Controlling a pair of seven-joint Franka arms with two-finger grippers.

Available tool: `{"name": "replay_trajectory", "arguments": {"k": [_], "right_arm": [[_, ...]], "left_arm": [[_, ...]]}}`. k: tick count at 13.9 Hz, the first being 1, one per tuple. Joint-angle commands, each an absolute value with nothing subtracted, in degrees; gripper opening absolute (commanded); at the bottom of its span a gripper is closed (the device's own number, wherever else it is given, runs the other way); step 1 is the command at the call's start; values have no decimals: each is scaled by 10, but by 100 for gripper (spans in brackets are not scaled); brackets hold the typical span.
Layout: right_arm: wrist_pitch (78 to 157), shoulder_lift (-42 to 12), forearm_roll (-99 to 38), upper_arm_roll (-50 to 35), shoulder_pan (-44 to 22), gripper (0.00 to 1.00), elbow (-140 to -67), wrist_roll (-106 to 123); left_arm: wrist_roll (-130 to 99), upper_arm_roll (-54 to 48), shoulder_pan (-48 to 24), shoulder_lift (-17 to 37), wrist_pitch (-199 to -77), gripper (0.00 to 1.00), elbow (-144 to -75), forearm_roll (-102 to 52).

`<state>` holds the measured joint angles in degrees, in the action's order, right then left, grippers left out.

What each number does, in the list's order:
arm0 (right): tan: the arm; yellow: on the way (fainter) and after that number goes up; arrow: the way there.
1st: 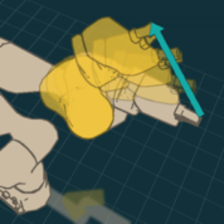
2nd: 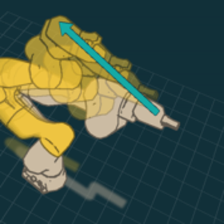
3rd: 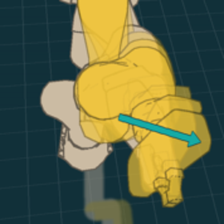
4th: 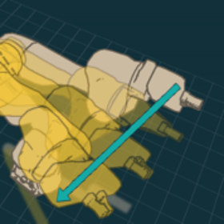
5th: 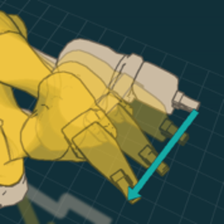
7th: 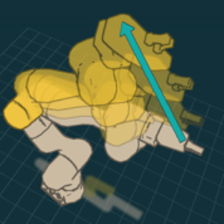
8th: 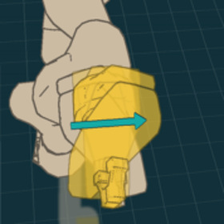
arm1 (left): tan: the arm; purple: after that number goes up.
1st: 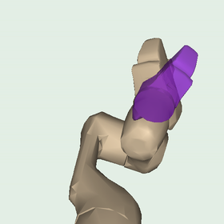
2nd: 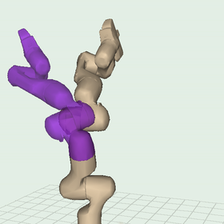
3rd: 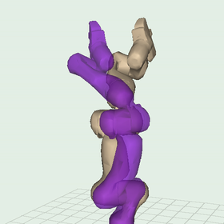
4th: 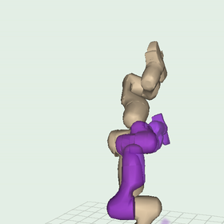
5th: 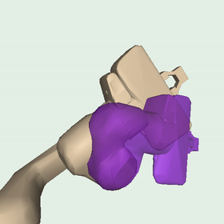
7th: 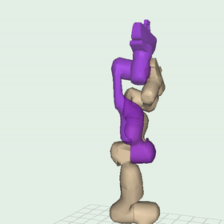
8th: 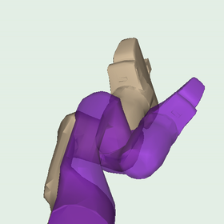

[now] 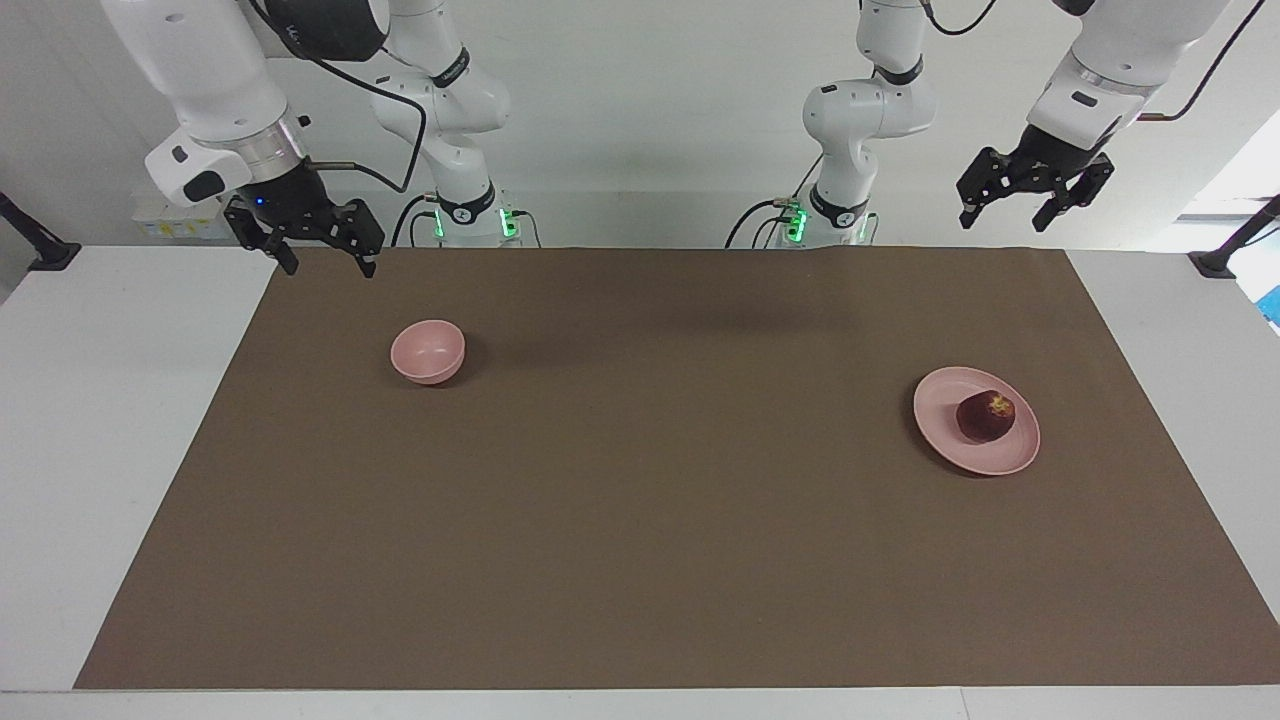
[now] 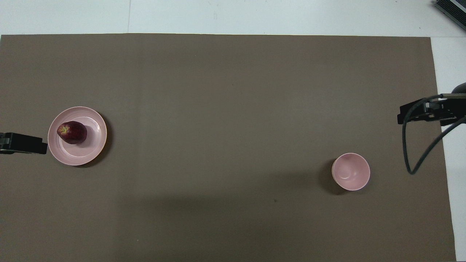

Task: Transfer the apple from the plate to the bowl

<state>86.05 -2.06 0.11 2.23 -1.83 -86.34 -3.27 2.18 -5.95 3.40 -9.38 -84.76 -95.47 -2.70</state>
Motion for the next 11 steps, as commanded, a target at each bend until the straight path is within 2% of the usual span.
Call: {"name": "replay_trajectory", "arguments": {"k": [1,6,11], "right_arm": [[849,-13,-7,17,-11,100,-865,-43],[849,-10,-7,17,-12,100,-870,-43],[865,14,-7,16,-19,100,-911,-46]], "left_arm": [[14,-58,31,-109,-846,100,-969,-26],[20,-58,30,-107,-854,100,-968,-31],[21,-54,39,-103,-878,100,-978,-32]]}}
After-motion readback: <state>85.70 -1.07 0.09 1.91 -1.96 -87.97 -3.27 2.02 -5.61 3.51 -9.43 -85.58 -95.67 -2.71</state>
